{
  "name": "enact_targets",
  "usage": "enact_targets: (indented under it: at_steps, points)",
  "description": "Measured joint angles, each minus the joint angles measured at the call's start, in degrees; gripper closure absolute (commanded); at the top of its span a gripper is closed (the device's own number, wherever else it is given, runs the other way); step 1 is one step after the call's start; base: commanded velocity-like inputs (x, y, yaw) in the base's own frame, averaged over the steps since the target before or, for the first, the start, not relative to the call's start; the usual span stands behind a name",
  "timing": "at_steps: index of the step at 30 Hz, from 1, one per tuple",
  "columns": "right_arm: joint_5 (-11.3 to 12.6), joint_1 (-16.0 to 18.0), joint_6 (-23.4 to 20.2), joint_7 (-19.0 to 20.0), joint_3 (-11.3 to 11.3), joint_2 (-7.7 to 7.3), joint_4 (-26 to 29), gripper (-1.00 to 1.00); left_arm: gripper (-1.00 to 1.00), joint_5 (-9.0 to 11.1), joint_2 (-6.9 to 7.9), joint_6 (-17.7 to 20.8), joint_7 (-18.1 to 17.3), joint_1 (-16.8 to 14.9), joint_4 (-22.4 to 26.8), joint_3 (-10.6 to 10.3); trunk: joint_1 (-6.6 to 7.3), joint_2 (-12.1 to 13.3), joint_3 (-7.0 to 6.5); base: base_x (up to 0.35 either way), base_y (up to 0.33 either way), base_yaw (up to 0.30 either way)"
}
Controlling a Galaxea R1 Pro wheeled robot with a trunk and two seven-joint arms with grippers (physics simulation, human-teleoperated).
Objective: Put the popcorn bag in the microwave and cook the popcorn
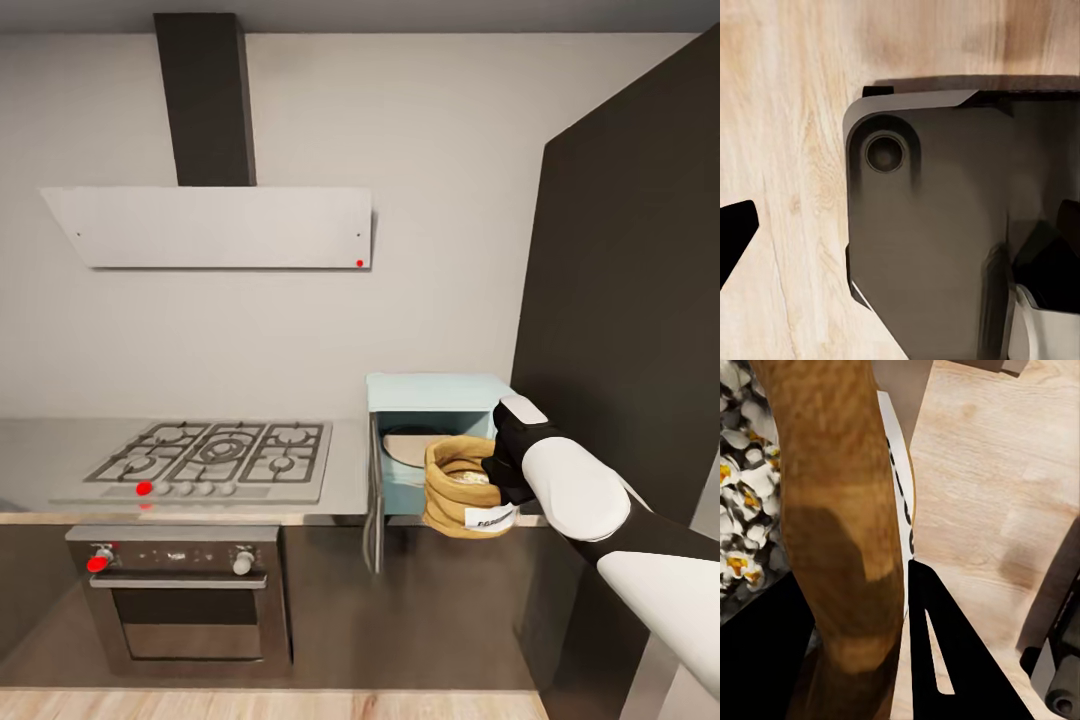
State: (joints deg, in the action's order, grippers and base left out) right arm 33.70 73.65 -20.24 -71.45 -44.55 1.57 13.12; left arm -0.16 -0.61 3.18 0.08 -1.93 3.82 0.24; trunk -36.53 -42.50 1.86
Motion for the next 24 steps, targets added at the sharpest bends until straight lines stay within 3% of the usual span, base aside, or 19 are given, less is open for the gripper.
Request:
enact_targets:
  at_steps: [9, 16, 24]
  points:
    - [0.0, 0.0, 0.0, 0.0, 0.01, 0.0, 0.0, 1.0, -1.0, 0.0, 0.0, 0.0, 0.0, 0.0, 0.0, 0.0, 0.0, -0.01, 0.23, 0.03, 0.018, 0.0]
    - [0.0, 0.0, 0.0, 0.01, 0.02, 0.0, 0.0, 1.0, -1.0, 0.0, 0.25, 0.0, 0.13, 0.0, 0.0, 0.14, 0.02, -0.01, 0.24, 0.271, 0.157, 0.0]
    - [0.0, 0.0, 0.0, 0.0, 0.02, 0.0, 0.0, 1.0, -1.0, 0.0, 0.27, -1.2, 0.24, 0.01, 0.05, 0.17, 0.0, 0.0, 0.24, 0.224, 0.015, 0.0]
